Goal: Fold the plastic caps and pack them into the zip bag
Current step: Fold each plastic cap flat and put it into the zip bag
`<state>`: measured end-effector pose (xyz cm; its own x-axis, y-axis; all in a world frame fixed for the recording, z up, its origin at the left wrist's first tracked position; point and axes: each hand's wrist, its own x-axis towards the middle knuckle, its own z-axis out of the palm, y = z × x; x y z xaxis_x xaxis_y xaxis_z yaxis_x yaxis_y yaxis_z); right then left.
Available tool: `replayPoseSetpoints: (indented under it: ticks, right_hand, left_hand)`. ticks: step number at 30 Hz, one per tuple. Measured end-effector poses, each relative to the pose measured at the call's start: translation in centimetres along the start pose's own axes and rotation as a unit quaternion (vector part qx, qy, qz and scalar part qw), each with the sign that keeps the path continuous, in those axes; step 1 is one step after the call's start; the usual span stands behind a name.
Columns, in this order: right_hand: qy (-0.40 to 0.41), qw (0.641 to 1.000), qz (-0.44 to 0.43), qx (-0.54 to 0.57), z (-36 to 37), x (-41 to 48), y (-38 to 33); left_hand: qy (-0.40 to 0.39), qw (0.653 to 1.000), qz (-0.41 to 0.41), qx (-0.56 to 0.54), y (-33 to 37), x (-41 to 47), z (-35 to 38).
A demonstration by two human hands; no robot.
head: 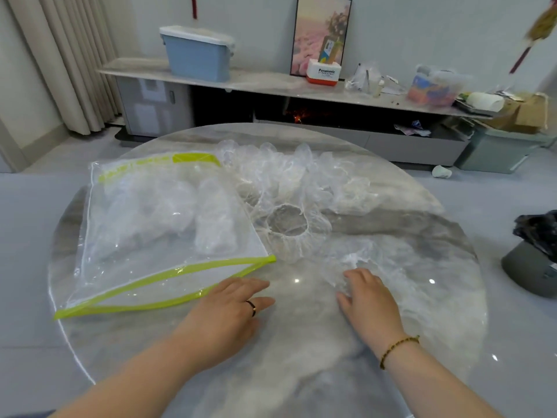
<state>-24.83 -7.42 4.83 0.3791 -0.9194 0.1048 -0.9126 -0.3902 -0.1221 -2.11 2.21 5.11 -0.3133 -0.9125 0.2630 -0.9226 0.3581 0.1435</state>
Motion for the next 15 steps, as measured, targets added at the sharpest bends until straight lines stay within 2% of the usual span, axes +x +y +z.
replayPoseSetpoints:
  ticks: [4,7,10,12,15]
  right_hand:
    - [0.015,0.998,0.012,0.055,0.4,-0.1,1.2]
    - [0.04,0.985,-0.084,0.147,1.1,-0.7,0.7]
    - [0.027,0.949,-0.207,0.236,1.6,-2.0,-1.0]
    - [0.001,0.932,-0.233,0.276,2.1,-2.9,-1.8]
    - [-0.005,0.916,-0.255,0.31,2.4,-3.5,-2.3]
  left_hand:
    - [0.006,1.0,0.027,-0.005,1.0,1.4,2.3]
    - [0.046,0.999,0.021,-0.001,1.3,2.0,3.0]
    - [0.078,0.997,0.015,-0.009,1.1,2.6,3.0]
    - [0.08,0.996,0.029,-0.008,1.0,2.9,3.1]
    - [0.034,0.997,0.073,0.009,0.9,3.0,3.7]
